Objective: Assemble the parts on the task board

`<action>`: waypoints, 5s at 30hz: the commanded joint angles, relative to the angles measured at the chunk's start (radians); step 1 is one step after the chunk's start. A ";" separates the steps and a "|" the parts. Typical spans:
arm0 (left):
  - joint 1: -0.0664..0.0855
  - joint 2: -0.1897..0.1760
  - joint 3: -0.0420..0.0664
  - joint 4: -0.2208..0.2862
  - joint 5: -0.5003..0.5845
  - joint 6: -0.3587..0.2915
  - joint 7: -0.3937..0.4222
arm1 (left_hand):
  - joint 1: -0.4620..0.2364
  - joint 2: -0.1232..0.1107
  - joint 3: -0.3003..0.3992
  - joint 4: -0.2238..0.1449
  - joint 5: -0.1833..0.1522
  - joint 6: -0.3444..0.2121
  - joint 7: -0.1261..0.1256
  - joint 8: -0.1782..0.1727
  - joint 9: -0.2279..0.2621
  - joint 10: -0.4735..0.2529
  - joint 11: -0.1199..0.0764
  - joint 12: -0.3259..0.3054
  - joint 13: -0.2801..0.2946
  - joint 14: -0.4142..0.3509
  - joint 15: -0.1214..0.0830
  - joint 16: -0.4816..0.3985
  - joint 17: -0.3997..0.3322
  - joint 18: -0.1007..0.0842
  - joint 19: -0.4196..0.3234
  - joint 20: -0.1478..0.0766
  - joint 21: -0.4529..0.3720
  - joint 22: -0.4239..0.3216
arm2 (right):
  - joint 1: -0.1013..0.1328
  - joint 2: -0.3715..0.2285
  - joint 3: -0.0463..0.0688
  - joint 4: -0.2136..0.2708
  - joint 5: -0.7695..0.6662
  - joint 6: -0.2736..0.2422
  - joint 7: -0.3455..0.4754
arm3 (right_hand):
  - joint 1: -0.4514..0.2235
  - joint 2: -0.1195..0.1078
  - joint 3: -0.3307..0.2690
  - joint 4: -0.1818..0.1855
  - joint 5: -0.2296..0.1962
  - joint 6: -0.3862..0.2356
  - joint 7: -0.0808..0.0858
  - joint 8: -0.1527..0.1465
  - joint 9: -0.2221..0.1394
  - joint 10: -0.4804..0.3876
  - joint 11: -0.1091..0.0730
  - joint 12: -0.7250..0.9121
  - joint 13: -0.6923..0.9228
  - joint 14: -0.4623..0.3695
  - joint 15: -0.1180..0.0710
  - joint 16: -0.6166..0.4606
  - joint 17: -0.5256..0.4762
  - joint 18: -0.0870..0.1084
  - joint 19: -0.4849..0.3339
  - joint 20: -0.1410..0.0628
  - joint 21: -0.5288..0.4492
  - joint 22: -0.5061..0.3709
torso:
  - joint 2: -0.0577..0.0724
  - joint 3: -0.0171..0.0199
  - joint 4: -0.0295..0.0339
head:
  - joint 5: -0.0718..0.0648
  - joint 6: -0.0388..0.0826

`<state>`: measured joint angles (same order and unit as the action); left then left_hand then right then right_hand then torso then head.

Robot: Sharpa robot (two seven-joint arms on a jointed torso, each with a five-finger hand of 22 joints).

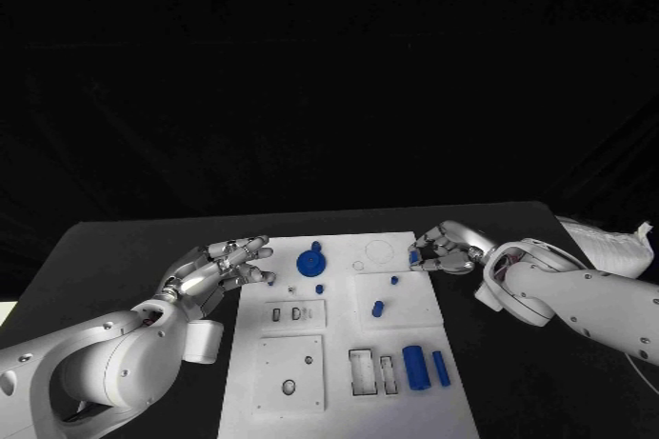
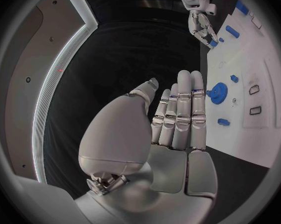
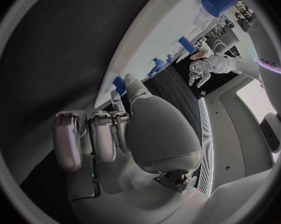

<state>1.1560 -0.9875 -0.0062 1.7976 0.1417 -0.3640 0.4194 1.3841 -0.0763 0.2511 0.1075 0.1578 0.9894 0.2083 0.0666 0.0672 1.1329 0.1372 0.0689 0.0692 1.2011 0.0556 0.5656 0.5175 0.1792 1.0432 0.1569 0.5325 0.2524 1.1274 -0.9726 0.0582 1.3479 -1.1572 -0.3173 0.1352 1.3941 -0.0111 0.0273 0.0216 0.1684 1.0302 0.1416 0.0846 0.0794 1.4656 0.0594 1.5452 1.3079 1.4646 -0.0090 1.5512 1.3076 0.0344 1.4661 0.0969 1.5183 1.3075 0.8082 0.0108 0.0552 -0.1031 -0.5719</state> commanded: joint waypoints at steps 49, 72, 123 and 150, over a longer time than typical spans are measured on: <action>0.001 0.035 0.000 -0.066 0.001 0.036 -0.006 | 0.001 -0.002 0.008 -0.004 -0.002 -0.008 0.002 0.000 -0.001 -0.009 -0.001 0.003 -0.001 -0.008 0.000 0.007 0.001 0.000 -0.008 0.000 0.008 0.002 | 0.021 0.207 -0.014 0.198 -0.253 -0.022 -0.245 | -0.039 0.075 0.138 -0.049 -0.068 0.122 -0.051 0.037 0.017 0.098 -0.049 0.009 0.254 0.103 -0.047 0.014 0.249 -0.013 0.061 -0.045 0.011 0.168 | -0.033 -0.0115 0.0024 | 0.076 -0.067; 0.001 0.043 0.000 -0.072 0.001 0.039 -0.007 | 0.001 -0.002 0.008 -0.004 -0.002 -0.008 0.002 0.000 -0.001 -0.009 -0.001 0.003 -0.001 -0.008 0.000 0.007 0.001 0.000 -0.008 0.000 0.008 0.002 | -0.039 0.329 -0.036 0.163 -0.399 0.040 -0.302 | -0.063 0.058 0.146 -0.051 -0.037 0.123 -0.052 0.032 0.017 0.097 -0.050 0.006 0.252 0.102 -0.048 0.012 0.243 -0.013 0.060 -0.047 0.009 0.166 | -0.032 -0.0122 0.0037 | 0.093 -0.085; 0.001 0.036 0.000 -0.069 0.001 0.042 -0.010 | 0.001 -0.002 0.008 -0.004 -0.002 -0.008 0.002 0.000 -0.001 -0.009 -0.001 0.003 -0.001 -0.008 0.000 0.007 0.001 0.000 -0.009 0.000 0.008 0.002 | -0.054 0.337 -0.039 0.187 -0.524 0.082 -0.389 | -0.129 -0.016 0.141 -0.038 -0.036 0.062 -0.020 -0.015 -0.003 0.069 -0.023 -0.053 0.221 0.097 -0.027 0.001 0.221 -0.008 0.051 -0.030 -0.001 0.145 | -0.032 -0.0119 0.0026 | 0.088 -0.100; 0.001 0.036 0.000 -0.075 -0.006 0.039 -0.025 | -0.007 -0.004 0.016 -0.008 -0.002 -0.011 0.001 0.000 0.000 -0.003 -0.003 0.009 0.001 0.009 -0.003 0.025 0.011 0.002 -0.004 0.000 0.025 0.011 | -0.063 0.314 -0.037 0.240 -0.518 -0.185 -0.281 | -0.172 -0.096 0.056 0.066 -0.060 -0.039 0.004 -0.018 -0.011 0.027 0.000 -0.137 0.174 0.095 -0.006 -0.002 0.214 -0.006 0.046 -0.008 -0.009 0.133 | -0.033 -0.0100 0.0020 | 0.087 -0.093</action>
<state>1.1560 -0.9530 -0.0065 1.7230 0.1416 -0.3425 0.4009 1.3838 -0.0766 0.2598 0.0997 0.1578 0.9841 0.2104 0.0666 0.0672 1.1278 0.1350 0.0733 0.0692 1.2048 0.0558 0.5873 0.5273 0.1791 1.0358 0.1570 0.5555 0.2626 1.0648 -0.6551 0.0198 1.5792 -1.6723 -0.3958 -0.2105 1.2188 -0.0977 0.0833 0.0842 0.1044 0.9927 0.1503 0.0690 0.0667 1.4669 0.0540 1.4124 1.3078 1.4664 -0.0212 1.5512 1.3080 0.0372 1.4660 0.0828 1.5140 1.3075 0.7761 -0.0002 0.0575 -0.0176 -0.6667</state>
